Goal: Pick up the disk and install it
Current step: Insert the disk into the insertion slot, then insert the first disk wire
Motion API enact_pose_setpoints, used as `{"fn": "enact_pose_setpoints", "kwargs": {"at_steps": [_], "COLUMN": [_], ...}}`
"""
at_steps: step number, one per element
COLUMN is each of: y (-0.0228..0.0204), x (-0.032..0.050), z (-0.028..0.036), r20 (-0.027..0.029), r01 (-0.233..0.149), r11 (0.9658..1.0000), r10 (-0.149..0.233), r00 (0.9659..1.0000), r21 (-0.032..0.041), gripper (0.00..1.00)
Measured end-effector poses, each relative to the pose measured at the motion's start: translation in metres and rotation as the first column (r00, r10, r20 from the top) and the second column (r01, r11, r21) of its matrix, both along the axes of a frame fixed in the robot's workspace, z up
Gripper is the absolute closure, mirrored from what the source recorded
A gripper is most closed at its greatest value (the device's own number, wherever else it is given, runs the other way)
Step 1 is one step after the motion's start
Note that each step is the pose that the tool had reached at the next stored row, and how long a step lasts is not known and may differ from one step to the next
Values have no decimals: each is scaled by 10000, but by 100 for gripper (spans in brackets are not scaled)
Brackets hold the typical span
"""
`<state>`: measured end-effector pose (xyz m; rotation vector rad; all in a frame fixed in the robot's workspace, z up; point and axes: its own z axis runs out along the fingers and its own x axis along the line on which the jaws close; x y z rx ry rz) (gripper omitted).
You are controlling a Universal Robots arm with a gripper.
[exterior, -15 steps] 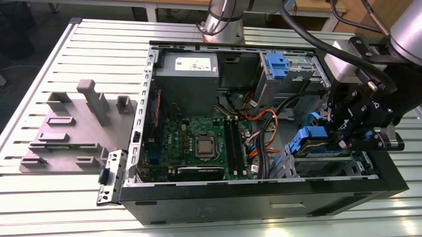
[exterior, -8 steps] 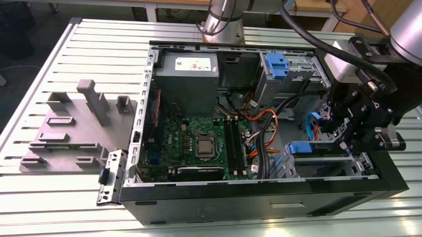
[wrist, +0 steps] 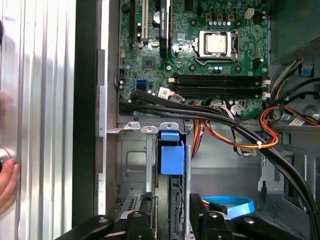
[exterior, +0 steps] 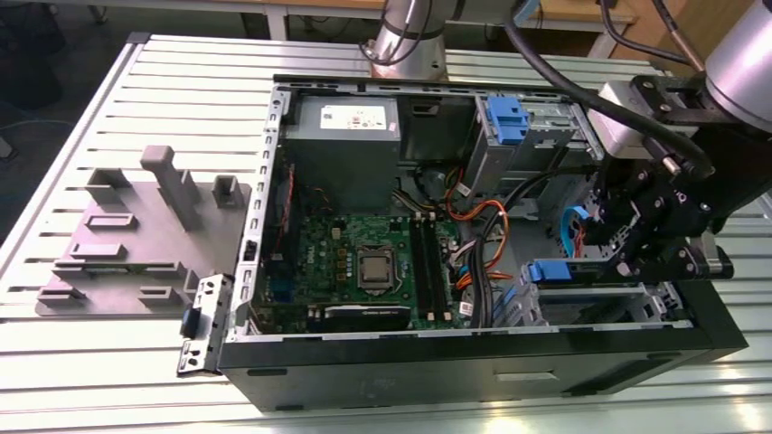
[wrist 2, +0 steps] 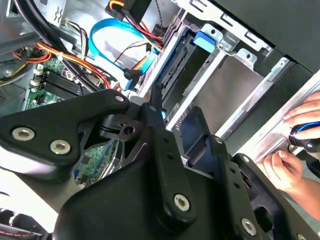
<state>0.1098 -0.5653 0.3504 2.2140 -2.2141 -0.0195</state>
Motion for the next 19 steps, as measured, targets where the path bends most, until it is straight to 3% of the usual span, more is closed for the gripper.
{"fn": "enact_pose_setpoints", "kwargs": {"at_steps": [15,19], "y": [0,0], "x": [-10,-10], "z": [-30,4], "r20": [16,17], "r01": [-1,-1], "r11": [10000,10000], "r10": [1,1], "r00": [10000,10000], "r21": [3,4], "gripper": [58,58]}}
